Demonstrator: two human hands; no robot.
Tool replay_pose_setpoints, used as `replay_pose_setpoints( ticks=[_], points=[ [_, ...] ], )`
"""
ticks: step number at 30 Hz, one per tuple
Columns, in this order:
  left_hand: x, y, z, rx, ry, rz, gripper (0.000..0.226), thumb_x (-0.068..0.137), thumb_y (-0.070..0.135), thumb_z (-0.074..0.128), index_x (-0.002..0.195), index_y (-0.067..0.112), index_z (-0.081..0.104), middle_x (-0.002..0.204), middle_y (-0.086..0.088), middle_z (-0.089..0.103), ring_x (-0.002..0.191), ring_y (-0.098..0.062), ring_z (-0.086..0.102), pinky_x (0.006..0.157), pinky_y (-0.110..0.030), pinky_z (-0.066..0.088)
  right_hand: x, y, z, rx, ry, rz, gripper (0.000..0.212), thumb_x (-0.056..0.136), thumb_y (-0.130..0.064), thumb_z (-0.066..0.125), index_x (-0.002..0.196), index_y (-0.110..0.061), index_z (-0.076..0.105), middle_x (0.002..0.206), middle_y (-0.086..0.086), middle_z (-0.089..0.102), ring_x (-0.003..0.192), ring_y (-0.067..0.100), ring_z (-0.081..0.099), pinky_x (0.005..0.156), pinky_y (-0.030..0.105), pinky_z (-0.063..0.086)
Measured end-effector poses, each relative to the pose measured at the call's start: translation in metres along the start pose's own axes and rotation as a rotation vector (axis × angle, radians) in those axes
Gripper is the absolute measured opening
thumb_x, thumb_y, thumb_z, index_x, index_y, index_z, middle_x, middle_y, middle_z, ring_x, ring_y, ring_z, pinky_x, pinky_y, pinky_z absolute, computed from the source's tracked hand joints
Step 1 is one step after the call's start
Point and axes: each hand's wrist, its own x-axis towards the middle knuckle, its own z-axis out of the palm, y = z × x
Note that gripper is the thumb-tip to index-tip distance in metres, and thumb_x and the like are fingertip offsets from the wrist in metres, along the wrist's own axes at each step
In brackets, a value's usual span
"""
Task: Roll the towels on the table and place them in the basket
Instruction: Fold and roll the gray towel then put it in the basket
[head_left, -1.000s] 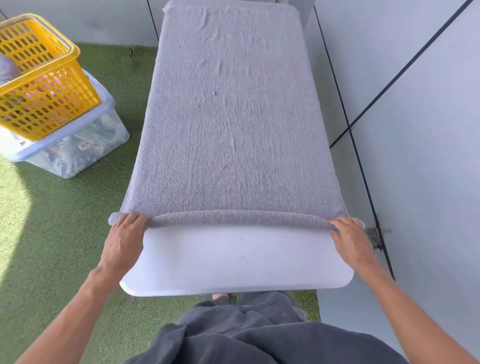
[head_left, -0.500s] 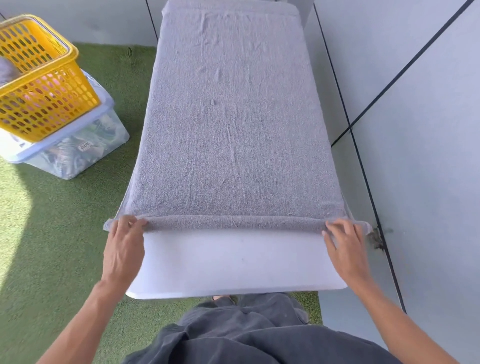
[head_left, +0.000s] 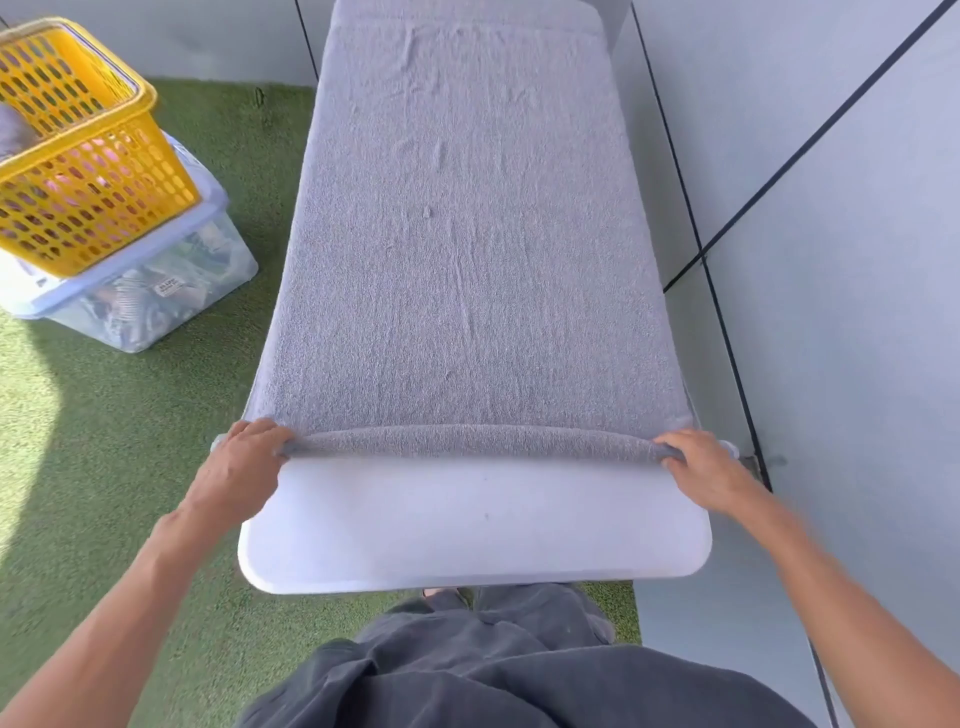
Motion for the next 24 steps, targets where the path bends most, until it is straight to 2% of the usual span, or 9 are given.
replay_pose_setpoints(
  ticks=[3,5,6,8,11,14,16,20,24],
  points=[
    [0.012,-0.008,-0.007,-0.206,-0.102,-0.063,0.033,0.090,0.002,0.059,0.121,0.011,0.065,0.116,-0.009,0.062,0.108,-0.030,0.057,0.092,-0.038,0.041,0.004,-0.006,-0.015,0.298,-0.092,0.079,0.029,0.089,-0.006,0.061,0.117,-0.013,0.065,0.108,-0.001,0.062,0.103,0.015,0.056,0.084,0.024,0.038],
    [0.017,-0.005,-0.011,-0.371,-0.004,-0.173,0.029,0.087,0.005,0.064,0.114,0.015,0.066,0.113,-0.008,0.057,0.101,-0.027,0.059,0.089,-0.036,0.045,0.008,-0.012,-0.012,0.460,0.111,0.103,0.027,0.084,0.001,0.064,0.106,-0.015,0.067,0.107,0.003,0.061,0.100,0.017,0.057,0.086,0.023,0.037],
    [0.017,-0.002,-0.011,-0.398,0.073,-0.217,0.024,0.086,0.006,0.066,0.107,0.017,0.067,0.111,-0.007,0.052,0.101,-0.028,0.057,0.088,-0.038,0.046,0.009,-0.016,-0.007,0.437,0.262,0.098,0.025,0.083,0.002,0.065,0.098,-0.018,0.068,0.105,0.005,0.061,0.100,0.020,0.058,0.088,0.024,0.036],
    [0.011,0.007,-0.007,-0.240,0.265,-0.170,0.013,0.085,0.007,0.068,0.094,0.015,0.068,0.105,-0.009,0.050,0.099,-0.033,0.049,0.087,-0.044,0.043,0.003,-0.024,0.010,0.266,0.481,0.071,0.018,0.084,-0.001,0.065,0.091,-0.017,0.070,0.104,0.005,0.058,0.104,0.025,0.054,0.092,0.024,0.030],
    [-0.008,0.025,0.012,-0.014,0.399,0.004,0.012,0.088,0.001,0.062,0.098,0.004,0.066,0.099,-0.015,0.055,0.088,-0.032,0.047,0.075,-0.047,0.044,-0.013,-0.033,0.037,0.020,0.599,0.004,0.022,0.089,-0.016,0.064,0.110,-0.011,0.068,0.113,0.004,0.057,0.111,0.028,0.048,0.100,0.036,0.033],
    [-0.019,0.029,0.028,-0.005,0.367,0.049,0.036,0.082,0.002,0.067,0.117,0.000,0.057,0.113,-0.018,0.053,0.100,-0.037,0.049,0.086,-0.050,0.048,-0.020,-0.030,0.051,-0.032,0.528,-0.004,0.048,0.086,-0.025,0.068,0.129,-0.008,0.055,0.128,0.006,0.051,0.122,0.030,0.043,0.107,0.041,0.031],
    [-0.015,0.026,0.028,0.020,0.318,0.072,0.045,0.080,0.000,0.068,0.123,-0.001,0.054,0.119,-0.018,0.053,0.107,-0.038,0.049,0.091,-0.051,0.047,-0.014,-0.027,0.049,-0.008,0.496,-0.001,0.049,0.084,-0.016,0.069,0.129,-0.007,0.054,0.127,0.008,0.052,0.122,0.032,0.043,0.108,0.043,0.034],
    [0.009,0.018,0.011,0.041,0.222,0.062,0.030,0.083,-0.004,0.063,0.113,0.001,0.061,0.107,-0.015,0.062,0.100,-0.038,0.053,0.084,-0.051,0.047,0.001,-0.024,0.030,-0.005,0.436,0.006,0.032,0.086,-0.006,0.065,0.117,-0.004,0.061,0.114,0.011,0.061,0.112,0.034,0.049,0.100,0.044,0.039],
    [0.014,0.000,-0.008,-0.035,-0.023,0.075,0.025,0.091,0.006,0.060,0.116,0.007,0.066,0.110,-0.010,0.065,0.108,-0.035,0.057,0.091,-0.046,0.045,0.008,-0.003,0.007,-0.080,0.098,0.012,0.029,0.092,-0.019,0.059,0.121,-0.014,0.062,0.117,0.003,0.062,0.114,0.029,0.055,0.097,0.046,0.042]
  ],
)
